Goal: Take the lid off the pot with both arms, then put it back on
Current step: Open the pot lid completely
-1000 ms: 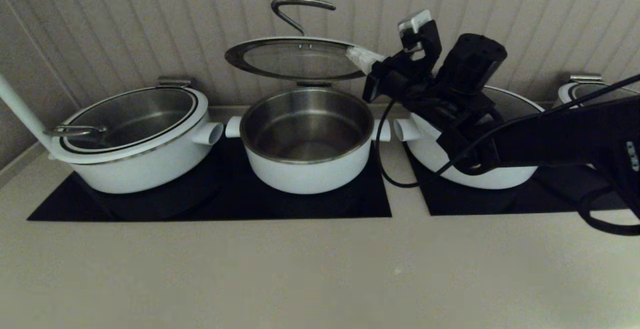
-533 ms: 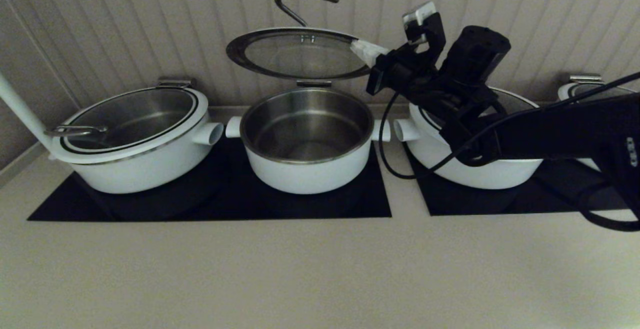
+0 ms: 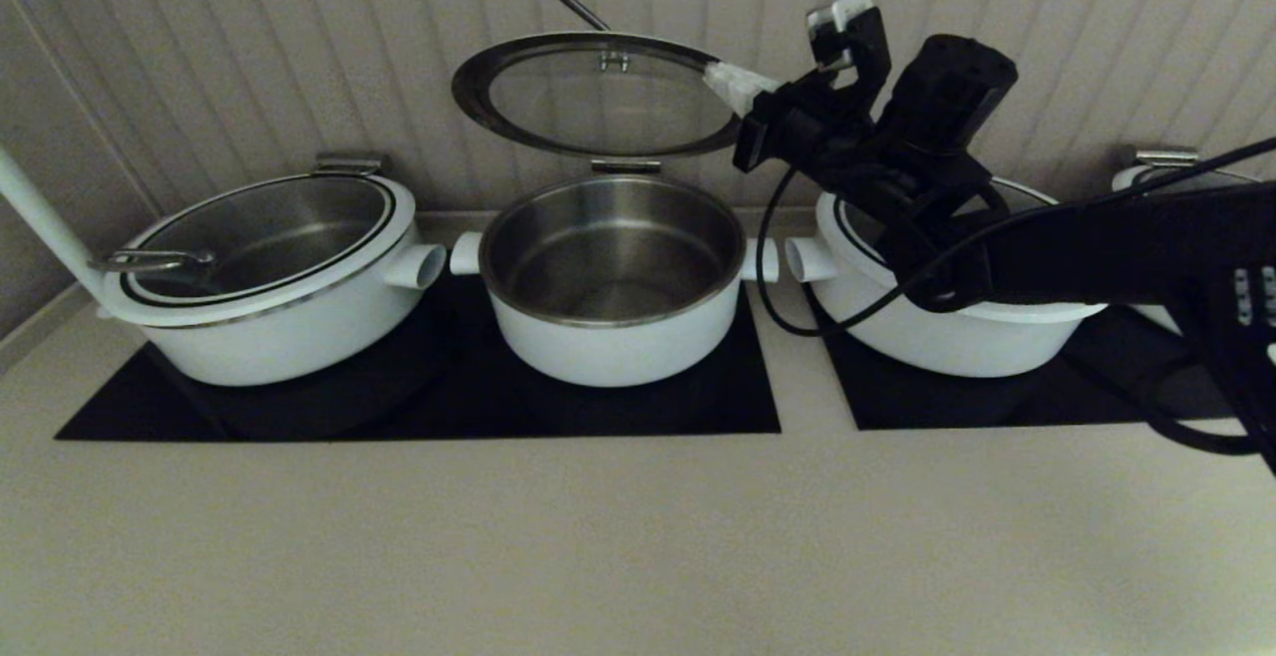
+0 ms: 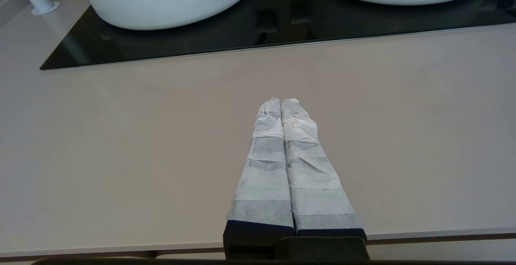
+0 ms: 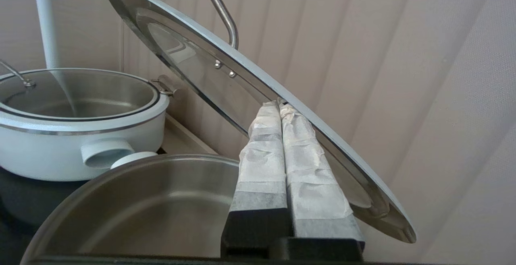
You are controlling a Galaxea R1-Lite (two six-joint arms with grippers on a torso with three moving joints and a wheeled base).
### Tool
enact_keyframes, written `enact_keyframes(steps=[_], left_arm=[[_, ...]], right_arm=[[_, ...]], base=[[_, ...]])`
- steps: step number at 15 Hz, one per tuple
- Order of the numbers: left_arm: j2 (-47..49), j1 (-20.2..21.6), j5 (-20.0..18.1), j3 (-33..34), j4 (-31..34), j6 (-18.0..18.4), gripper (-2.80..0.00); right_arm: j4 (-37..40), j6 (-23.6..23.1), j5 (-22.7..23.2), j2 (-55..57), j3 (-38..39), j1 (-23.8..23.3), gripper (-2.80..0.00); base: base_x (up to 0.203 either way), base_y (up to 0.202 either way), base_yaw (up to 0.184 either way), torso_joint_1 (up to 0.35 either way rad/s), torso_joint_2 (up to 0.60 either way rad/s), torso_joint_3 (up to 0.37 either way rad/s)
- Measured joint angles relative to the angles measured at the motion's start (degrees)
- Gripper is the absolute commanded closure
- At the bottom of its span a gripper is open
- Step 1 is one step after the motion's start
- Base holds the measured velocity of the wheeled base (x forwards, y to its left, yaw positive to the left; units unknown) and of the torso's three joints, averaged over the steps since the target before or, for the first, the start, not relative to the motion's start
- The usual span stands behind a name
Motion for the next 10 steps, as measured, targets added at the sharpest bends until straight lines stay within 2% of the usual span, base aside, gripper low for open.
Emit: enact_keyframes(steps=[5,10], left_arm=[[0.00,0.00,-0.02,0.00,0.00,0.00,0.00],[0.00,0.00,-0.03,0.00,-0.02,0.00,0.00]], right_arm=[[3.22,0.00,0.00,1.80,-6.12,-0.20,0.00],[3.77,0.00,0.06,2.88,-7.93,-0.93,0.00]], base=[[0.000,0.000,0.000,0.000,0.00,0.000],[0.000,0.000,0.000,0.000,0.00,0.000]])
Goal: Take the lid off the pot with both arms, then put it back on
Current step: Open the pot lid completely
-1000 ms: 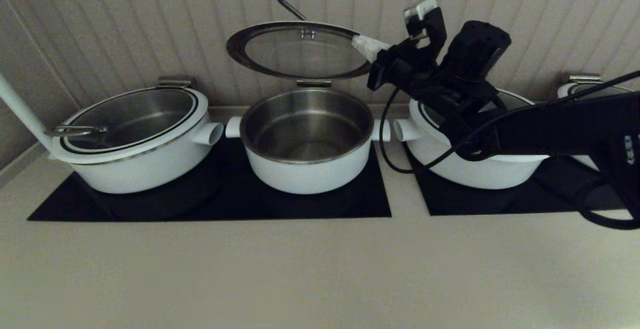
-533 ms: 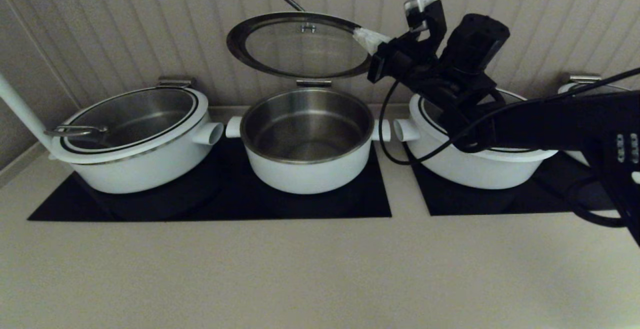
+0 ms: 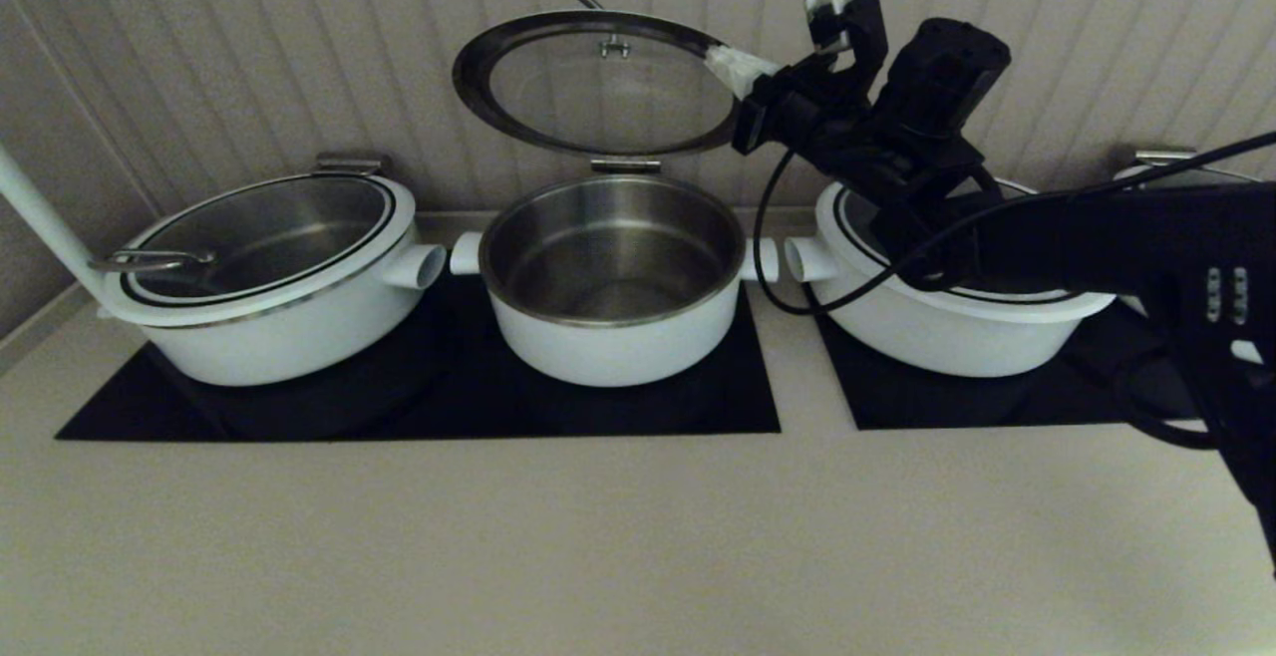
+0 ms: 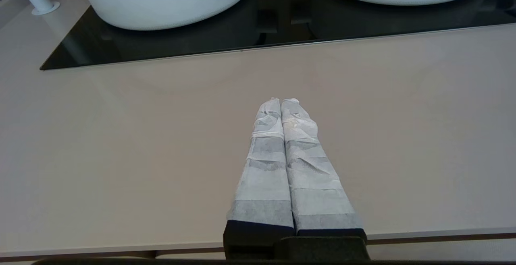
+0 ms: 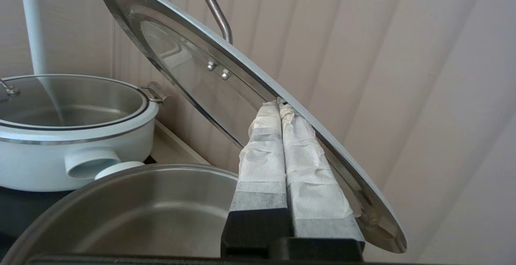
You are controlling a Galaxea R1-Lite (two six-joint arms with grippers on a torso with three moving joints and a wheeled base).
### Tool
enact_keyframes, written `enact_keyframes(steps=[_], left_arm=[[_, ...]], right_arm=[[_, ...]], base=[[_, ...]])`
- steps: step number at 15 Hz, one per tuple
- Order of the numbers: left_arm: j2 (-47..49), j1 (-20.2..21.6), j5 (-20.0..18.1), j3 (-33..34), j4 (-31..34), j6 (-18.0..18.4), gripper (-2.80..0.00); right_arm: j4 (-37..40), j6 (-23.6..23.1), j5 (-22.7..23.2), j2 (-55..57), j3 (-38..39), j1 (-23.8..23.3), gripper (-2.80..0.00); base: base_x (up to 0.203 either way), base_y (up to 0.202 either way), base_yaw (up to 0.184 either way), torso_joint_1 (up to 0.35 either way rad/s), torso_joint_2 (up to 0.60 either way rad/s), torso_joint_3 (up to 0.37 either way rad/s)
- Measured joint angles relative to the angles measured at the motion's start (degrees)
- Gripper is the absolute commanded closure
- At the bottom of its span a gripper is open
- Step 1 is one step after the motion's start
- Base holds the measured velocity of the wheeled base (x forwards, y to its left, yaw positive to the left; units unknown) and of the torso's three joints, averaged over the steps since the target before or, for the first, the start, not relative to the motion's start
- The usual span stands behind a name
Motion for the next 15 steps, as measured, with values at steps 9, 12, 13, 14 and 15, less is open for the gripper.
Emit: enact_keyframes(steps=[9,12,13,14,15], left_arm=[[-0.02,0.00,-0.08,0.00,0.02,0.05,0.00],[-0.02,0.00,-0.06,0.00,0.02,0.03,0.00],[-0.02,0.00,-0.08,0.00,0.02,0.05,0.00],[-0.02,0.00,-0.08,0.00,0.02,0.02,0.00],[-0.02,0.00,-0.08,0.00,0.02,0.05,0.00]], right_arm=[[0.73,0.02,0.07,1.02,-2.40,-1.44,0.00],[0.76,0.06,0.06,1.07,-2.44,-1.66,0.00],[0.76,0.08,0.07,1.07,-2.44,-1.72,0.00],[0.76,0.09,0.21,1.07,-2.44,-1.83,0.00],[0.75,0.09,0.22,1.04,-2.44,-1.87,0.00]], base=[[0.000,0.000,0.000,0.000,0.00,0.000],[0.000,0.000,0.000,0.000,0.00,0.000],[0.000,0.000,0.000,0.000,0.00,0.000],[0.000,0.000,0.000,0.000,0.00,0.000],[0.000,0.000,0.000,0.000,0.00,0.000]])
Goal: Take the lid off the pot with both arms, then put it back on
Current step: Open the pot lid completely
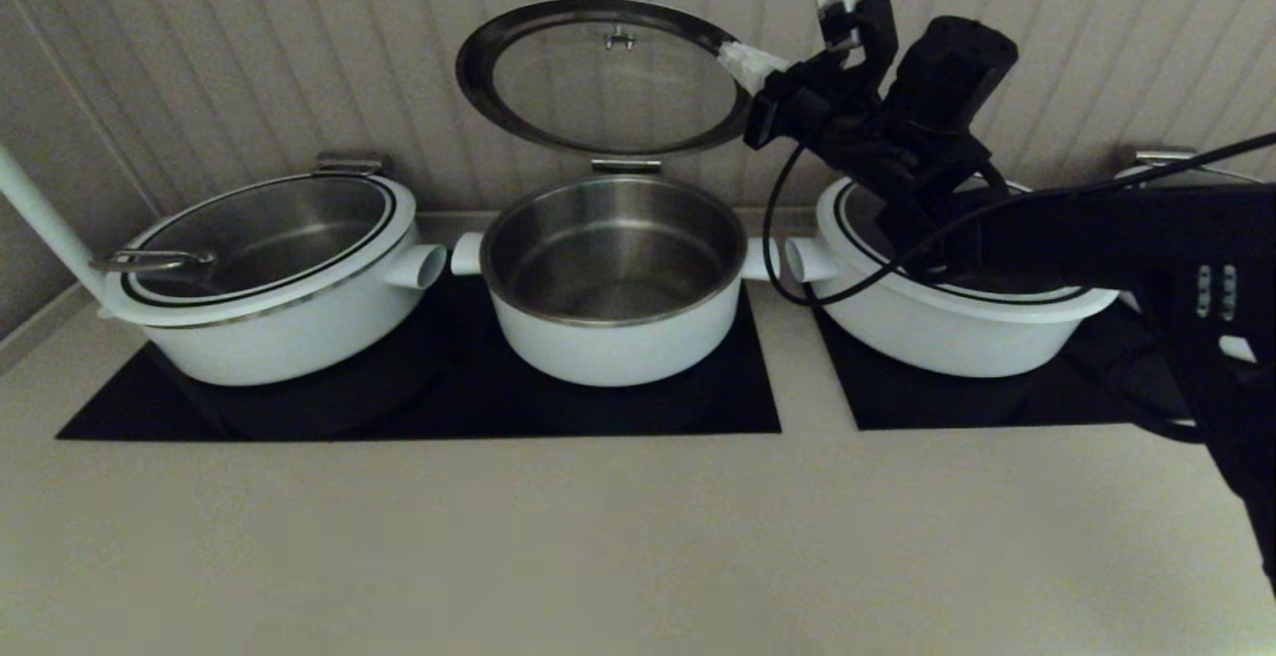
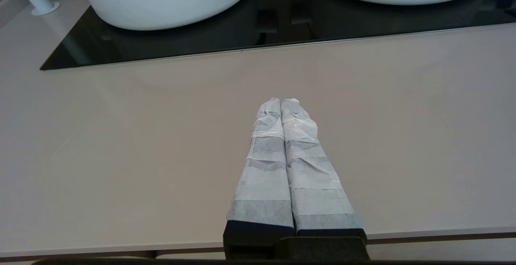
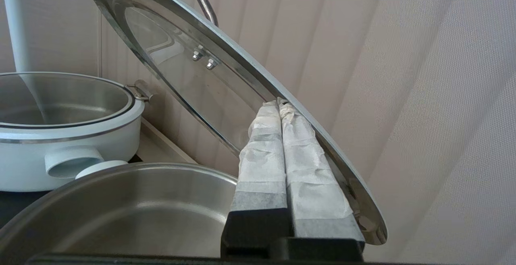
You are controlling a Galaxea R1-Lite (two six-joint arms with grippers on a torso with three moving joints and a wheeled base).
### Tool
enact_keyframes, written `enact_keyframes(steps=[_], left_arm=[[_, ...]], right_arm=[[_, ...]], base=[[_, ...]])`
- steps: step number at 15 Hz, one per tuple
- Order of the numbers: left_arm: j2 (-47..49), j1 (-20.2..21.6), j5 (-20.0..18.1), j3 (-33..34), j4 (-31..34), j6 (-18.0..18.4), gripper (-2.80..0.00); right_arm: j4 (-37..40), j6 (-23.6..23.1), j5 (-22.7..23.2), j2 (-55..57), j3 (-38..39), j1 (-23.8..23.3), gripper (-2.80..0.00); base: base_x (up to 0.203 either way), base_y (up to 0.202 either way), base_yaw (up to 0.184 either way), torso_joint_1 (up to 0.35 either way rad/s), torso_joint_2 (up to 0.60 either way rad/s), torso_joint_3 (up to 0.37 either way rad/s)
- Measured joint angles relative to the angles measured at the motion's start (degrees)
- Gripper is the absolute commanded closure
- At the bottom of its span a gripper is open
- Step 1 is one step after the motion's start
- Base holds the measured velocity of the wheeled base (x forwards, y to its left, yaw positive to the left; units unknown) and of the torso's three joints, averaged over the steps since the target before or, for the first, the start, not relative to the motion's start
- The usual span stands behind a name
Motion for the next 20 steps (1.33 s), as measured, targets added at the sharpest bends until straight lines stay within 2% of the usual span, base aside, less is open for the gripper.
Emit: enact_keyframes(steps=[9,20], left_arm=[[0.00,0.00,-0.02,0.00,0.00,-0.02,0.00],[0.00,0.00,-0.01,0.00,0.00,-0.06,0.00]], right_arm=[[0.20,0.02,0.41,-1.51,1.58,-0.07,0.00],[-0.10,0.00,0.55,-10.33,18.36,-0.05,0.00]], base=[[0.000,0.000,0.000,0.000,0.00,0.000],[0.000,0.000,0.000,0.000,0.00,0.000]])
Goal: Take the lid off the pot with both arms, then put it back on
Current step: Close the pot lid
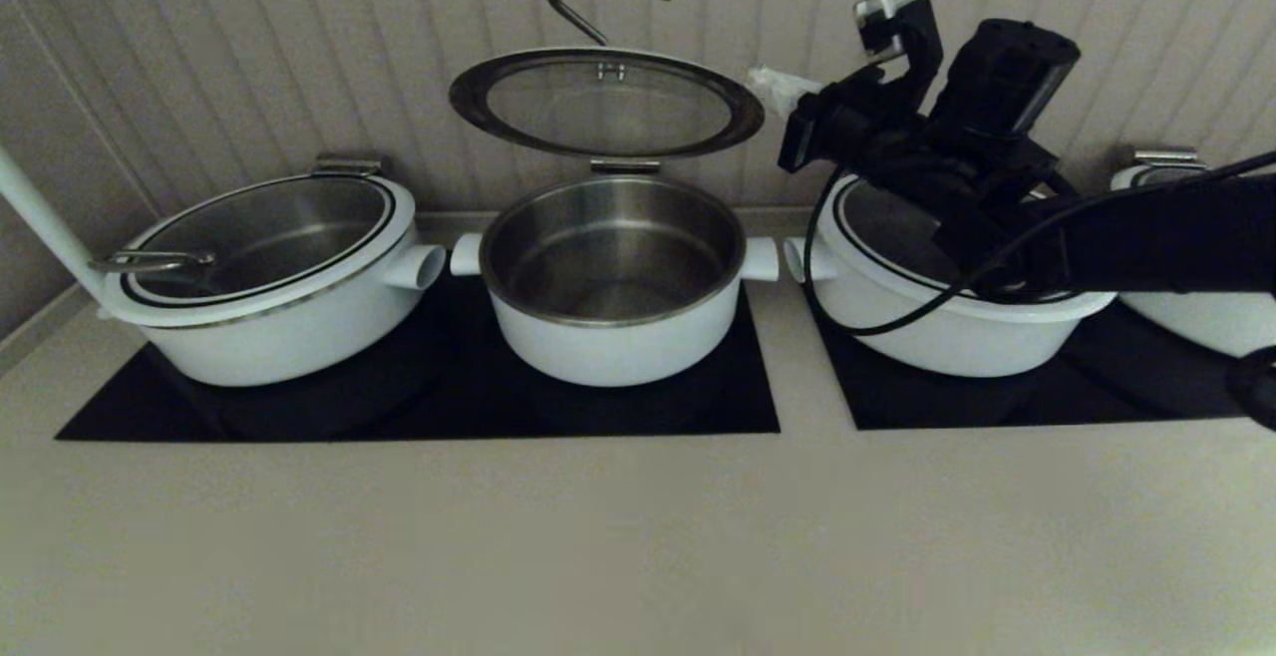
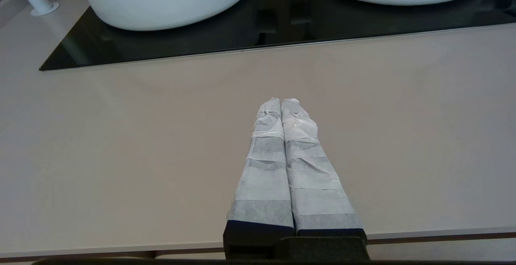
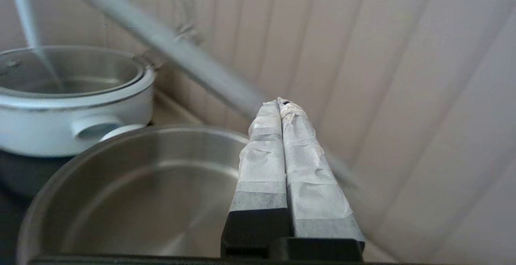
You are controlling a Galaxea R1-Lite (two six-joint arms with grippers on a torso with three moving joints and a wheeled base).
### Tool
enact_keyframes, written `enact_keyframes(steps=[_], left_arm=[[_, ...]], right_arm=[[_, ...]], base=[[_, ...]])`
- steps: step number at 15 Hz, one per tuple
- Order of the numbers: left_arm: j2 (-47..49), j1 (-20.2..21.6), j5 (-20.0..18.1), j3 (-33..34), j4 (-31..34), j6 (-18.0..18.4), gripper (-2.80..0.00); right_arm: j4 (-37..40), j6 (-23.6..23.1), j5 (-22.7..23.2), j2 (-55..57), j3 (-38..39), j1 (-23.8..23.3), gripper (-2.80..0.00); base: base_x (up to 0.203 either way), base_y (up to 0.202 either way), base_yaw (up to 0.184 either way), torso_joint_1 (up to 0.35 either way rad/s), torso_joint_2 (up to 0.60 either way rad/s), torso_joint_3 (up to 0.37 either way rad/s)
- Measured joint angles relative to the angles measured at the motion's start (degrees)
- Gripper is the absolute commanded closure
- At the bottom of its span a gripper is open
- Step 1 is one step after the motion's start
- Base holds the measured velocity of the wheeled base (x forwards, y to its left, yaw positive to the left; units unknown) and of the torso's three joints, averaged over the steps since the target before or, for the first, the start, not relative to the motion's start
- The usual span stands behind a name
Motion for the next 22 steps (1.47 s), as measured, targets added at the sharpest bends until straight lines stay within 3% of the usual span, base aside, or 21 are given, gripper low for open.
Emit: enact_keyframes(steps=[4,9,17,22], left_arm=[[0.00,0.00,0.00,0.00,0.00,0.04,0.00],[0.00,0.00,0.09,0.00,0.00,0.01,0.00],[0.00,0.00,0.23,0.00,0.00,-1.56,0.00],[0.00,0.00,0.28,0.00,0.00,-1.58,0.00]], right_arm=[[1.42,0.02,0.02,-3.11,4.31,-0.23,0.00],[3.29,-0.06,0.04,-4.90,3.84,-1.68,0.00],[9.96,-1.49,0.13,-5.95,-4.35,-2.56,0.00],[10.12,-2.14,2.01,-6.01,-5.53,-2.57,0.00]], base=[[0.000,0.000,0.000,0.000,0.00,0.000],[0.000,0.000,0.000,0.000,0.00,0.000],[0.000,0.000,0.000,0.000,0.00,0.000],[0.000,0.000,0.000,0.000,0.00,0.000]])
